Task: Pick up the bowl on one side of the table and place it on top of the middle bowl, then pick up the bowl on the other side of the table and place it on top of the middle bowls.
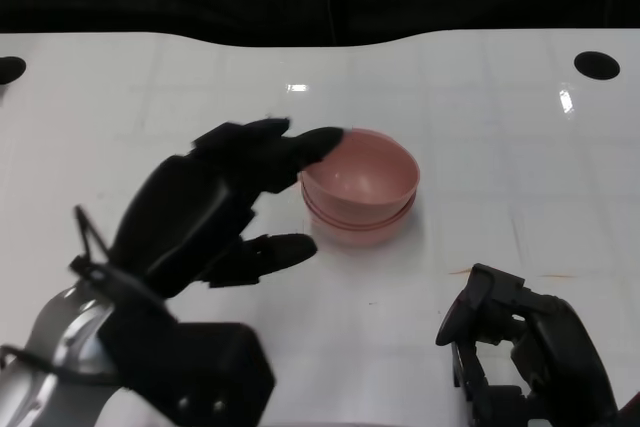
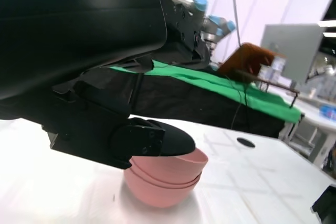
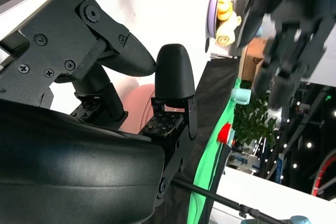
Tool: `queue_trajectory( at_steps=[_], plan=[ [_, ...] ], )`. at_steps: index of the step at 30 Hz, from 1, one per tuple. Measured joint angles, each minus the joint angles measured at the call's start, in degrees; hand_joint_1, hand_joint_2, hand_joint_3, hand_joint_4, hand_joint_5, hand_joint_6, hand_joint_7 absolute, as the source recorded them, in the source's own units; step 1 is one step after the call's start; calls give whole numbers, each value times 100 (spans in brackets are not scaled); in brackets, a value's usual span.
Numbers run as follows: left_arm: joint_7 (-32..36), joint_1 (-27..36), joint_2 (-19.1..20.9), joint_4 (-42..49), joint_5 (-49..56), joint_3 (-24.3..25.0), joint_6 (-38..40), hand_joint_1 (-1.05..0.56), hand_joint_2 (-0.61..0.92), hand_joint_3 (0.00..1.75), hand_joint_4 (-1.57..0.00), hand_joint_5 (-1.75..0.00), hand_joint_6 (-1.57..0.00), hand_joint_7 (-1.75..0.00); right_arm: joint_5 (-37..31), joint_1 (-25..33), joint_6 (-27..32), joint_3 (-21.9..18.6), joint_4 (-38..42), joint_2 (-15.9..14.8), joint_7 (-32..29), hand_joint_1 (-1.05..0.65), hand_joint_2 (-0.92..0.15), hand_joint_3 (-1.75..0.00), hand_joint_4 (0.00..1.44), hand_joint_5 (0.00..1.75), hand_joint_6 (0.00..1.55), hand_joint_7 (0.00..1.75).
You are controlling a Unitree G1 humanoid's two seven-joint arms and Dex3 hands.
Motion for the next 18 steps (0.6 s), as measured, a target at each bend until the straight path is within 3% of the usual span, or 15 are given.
queue_trajectory(
  at_steps=[11,14,15,16,18],
  plan=[
    [-378,1341,-161,-291,-1793,841,-418,-23,92,25,-63,-60,-78,-11,-10,14,45,2,-36,7,6,-15,-38,-133,89,175,79,154],
    [-451,1510,-394,-255,-2327,986,-515,-15,92,25,-81,-70,-97,-19,-11,13,46,4,-38,7,6,-15,-39,-133,89,175,79,154],
    [-460,1569,-492,-236,-2483,1021,-552,-11,86,38,-88,-78,-106,-23,-11,10,49,10,-39,8,7,-15,-39,-133,89,175,79,154],
    [-462,1665,-623,-214,-2664,1068,-605,-9,74,62,-89,-88,-109,-27,-11,11,52,10,-42,12,7,-15,-39,-133,89,175,79,154],
    [-487,1839,-820,-132,-2898,1116,-661,-6,61,91,-88,-104,-109,-38,-12,14,61,8,-46,14,3,-15,-39,-133,89,175,80,154]
  ],
)
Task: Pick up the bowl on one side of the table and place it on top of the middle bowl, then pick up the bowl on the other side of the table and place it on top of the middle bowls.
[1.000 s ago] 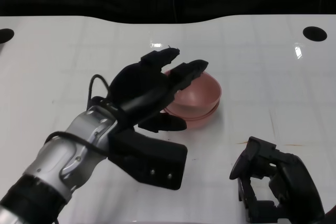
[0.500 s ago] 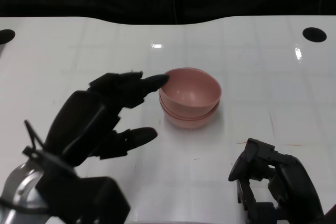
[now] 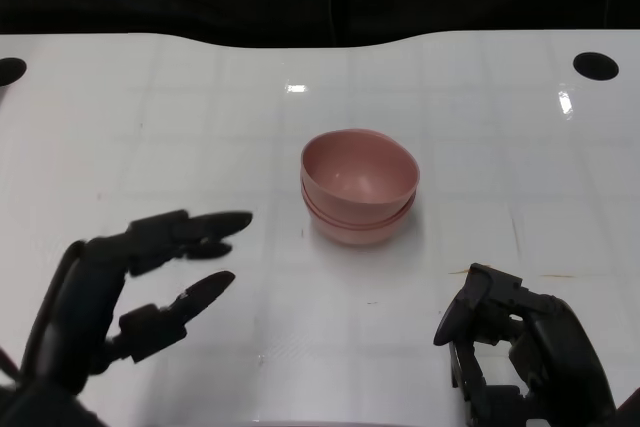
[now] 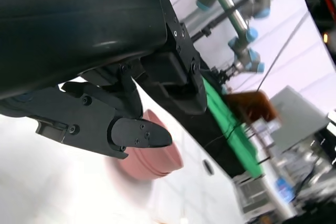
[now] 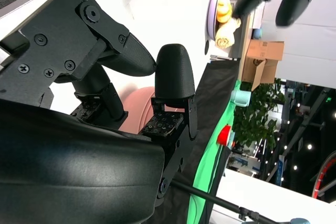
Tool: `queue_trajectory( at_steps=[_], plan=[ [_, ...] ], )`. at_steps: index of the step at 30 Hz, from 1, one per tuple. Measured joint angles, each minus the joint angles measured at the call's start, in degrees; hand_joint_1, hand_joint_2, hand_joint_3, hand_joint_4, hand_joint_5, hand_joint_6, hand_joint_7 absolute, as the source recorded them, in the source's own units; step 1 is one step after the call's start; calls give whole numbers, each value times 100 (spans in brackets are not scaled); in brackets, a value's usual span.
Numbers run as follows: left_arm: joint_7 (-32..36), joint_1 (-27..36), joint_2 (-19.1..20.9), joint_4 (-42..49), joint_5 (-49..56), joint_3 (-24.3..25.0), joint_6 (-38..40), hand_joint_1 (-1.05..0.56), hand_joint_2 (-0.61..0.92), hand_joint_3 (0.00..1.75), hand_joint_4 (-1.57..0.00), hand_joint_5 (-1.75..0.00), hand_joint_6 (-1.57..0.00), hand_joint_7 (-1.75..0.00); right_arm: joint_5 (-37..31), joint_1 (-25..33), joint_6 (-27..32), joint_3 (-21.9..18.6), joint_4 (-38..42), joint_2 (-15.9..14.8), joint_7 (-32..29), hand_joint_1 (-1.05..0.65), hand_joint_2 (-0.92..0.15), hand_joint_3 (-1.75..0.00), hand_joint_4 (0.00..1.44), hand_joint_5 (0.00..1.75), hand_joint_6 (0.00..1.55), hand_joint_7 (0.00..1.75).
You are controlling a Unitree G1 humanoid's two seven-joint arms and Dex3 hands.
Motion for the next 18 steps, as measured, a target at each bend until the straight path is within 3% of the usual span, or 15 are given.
queue_trajectory(
  at_steps=[2,4,6,13,18],
  plan=[
    [-67,151,-134,89,-179,31,-26,-5,57,102,-85,-117,-102,-58,-4,5,11,-4,-10,2,-12,-15,-40,-132,89,175,80,153],
    [-148,288,-220,125,-373,81,-24,-7,59,102,-82,-142,-90,-103,-2,3,23,1,-18,3,-4,-14,-41,-132,89,175,80,153],
    [-220,441,-335,204,-597,150,-23,-6,60,104,-83,-155,-85,-127,27,5,29,-11,-19,2,24,-14,-41,-131,89,175,80,153],
    [-506,554,-832,518,-1384,282,73,-5,61,104,-88,-163,-86,-141,167,10,55,-52,-23,-29,165,-14,-43,-128,91,175,81,153],
    [-918,556,-985,743,-1793,344,128,-10,64,91,-89,-168,-83,-146,236,12,92,-154,-25,-97,238,-13,-44,-128,90,175,81,151]
  ],
)
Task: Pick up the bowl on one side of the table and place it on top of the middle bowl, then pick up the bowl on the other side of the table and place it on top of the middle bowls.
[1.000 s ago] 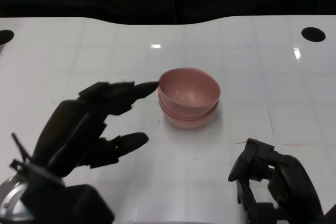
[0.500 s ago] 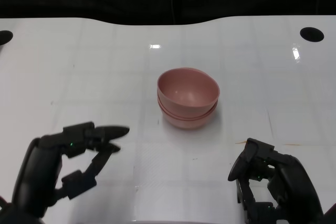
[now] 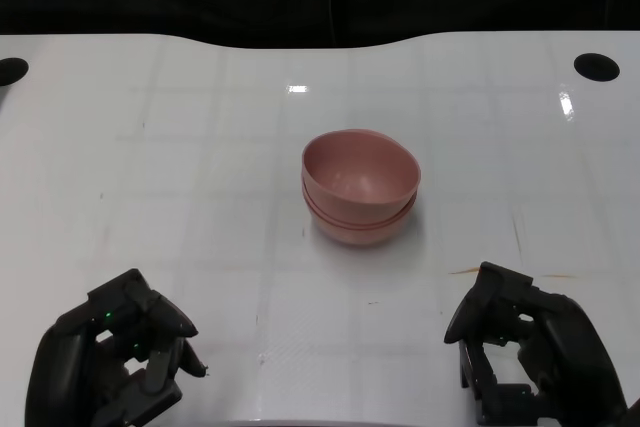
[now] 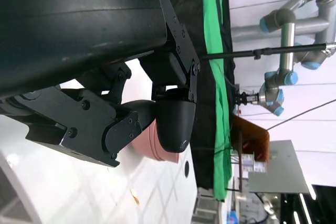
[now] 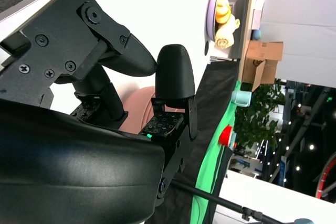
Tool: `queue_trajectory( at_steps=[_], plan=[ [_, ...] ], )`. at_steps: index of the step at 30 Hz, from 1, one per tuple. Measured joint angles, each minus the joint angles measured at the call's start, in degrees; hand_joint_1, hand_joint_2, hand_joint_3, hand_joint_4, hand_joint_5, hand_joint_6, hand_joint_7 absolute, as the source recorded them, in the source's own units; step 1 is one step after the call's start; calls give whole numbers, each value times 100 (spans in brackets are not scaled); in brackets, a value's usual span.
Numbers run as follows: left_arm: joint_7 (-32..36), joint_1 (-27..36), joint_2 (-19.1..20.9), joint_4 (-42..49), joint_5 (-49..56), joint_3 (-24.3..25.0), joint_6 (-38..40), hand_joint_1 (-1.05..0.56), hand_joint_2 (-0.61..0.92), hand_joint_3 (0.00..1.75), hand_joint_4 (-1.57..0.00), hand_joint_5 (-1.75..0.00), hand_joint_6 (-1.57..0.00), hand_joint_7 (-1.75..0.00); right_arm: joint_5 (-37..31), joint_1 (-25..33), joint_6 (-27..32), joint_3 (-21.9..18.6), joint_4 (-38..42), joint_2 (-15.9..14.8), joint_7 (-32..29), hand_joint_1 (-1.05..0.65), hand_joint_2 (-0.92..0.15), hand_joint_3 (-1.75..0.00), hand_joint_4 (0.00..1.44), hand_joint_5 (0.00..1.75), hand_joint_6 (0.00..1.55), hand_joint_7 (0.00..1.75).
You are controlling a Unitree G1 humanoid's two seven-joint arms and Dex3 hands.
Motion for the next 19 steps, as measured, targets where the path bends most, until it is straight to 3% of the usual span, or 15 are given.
queue_trajectory(
  at_steps=[5,10,15,19],
  plan=[
    [-264,-54,-120,202,-60,48,-6,-9,63,93,-88,-170,-84,-144,124,-14,-9,-89,59,-49,134,-14,-43,-128,90,175,83,147],
    [-405,-95,-167,312,-53,92,-52,-8,56,107,-88,-170,-86,-142,136,-41,-17,-95,119,-52,168,-13,-43,-130,88,175,83,146],
    [-524,-232,-187,494,-60,195,-148,-7,59,99,-89,-167,-87,-137,79,-70,-30,-94,199,-52,145,-14,-42,-131,87,174,84,145],
    [-542,-238,-215,528,-53,238,-167,-5,51,118,-91,-165,-89,-137,12,-73,-31,-94,236,-51,114,-14,-42,-130,86,173,84,144]
  ],
)
